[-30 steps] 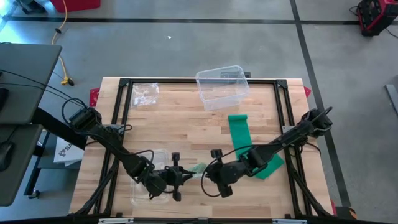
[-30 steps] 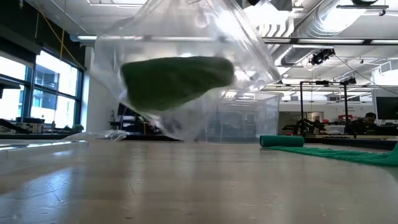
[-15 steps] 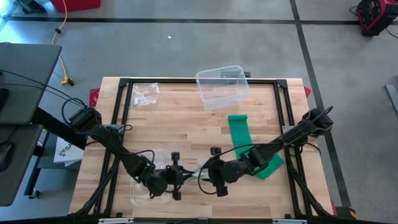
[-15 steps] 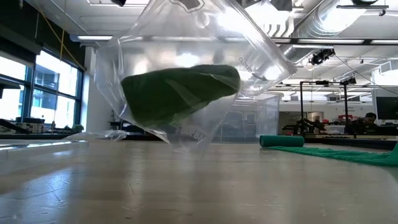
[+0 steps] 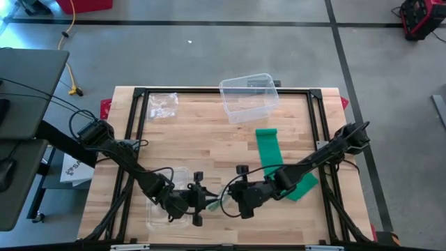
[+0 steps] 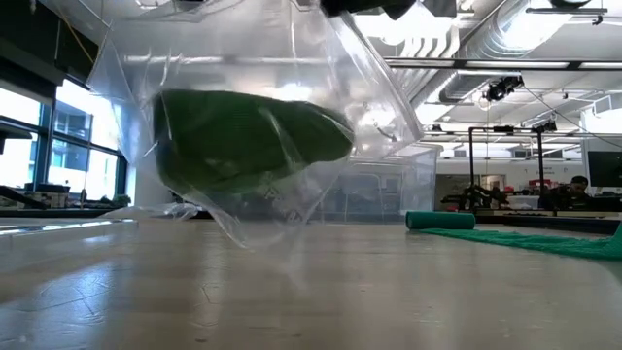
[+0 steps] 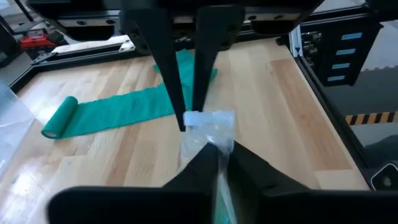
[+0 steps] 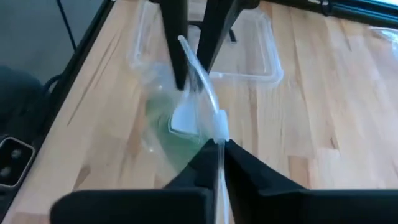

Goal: Roll bandage
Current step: Close the transparent zip bag

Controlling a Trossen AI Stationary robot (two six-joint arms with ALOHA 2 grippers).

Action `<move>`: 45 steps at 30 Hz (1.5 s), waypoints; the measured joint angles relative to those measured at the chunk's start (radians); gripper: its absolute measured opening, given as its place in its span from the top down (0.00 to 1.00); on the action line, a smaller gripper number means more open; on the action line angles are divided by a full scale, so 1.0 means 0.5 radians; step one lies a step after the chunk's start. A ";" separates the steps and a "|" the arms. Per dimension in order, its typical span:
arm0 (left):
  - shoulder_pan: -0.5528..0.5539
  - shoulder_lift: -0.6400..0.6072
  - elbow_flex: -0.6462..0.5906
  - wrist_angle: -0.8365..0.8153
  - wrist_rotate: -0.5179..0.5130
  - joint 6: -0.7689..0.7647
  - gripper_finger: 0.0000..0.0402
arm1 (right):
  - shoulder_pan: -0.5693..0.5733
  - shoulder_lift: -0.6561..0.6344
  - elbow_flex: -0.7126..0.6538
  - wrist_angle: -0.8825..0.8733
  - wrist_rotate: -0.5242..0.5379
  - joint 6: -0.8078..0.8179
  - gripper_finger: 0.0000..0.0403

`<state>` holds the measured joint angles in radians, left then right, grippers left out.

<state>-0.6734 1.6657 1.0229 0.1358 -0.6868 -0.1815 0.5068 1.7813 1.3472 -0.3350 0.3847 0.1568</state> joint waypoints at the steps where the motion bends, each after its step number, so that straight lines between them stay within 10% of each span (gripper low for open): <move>1: 0.004 0.000 0.000 0.003 -0.001 -0.001 0.90 | 0.000 0.000 0.000 0.000 0.013 0.002 0.97; 13: 0.065 0.000 -0.001 0.093 -0.012 -0.051 0.60 | 0.006 -0.031 0.000 -0.083 0.043 0.044 0.99; 45: 0.184 -0.051 -0.002 0.208 0.100 -0.015 0.61 | 0.022 -0.077 0.183 -0.399 -0.054 0.062 1.00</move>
<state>-0.5815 1.6402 1.0222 0.2396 -0.6369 -0.1890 0.5179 1.7428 1.4387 -0.5344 0.3575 0.1877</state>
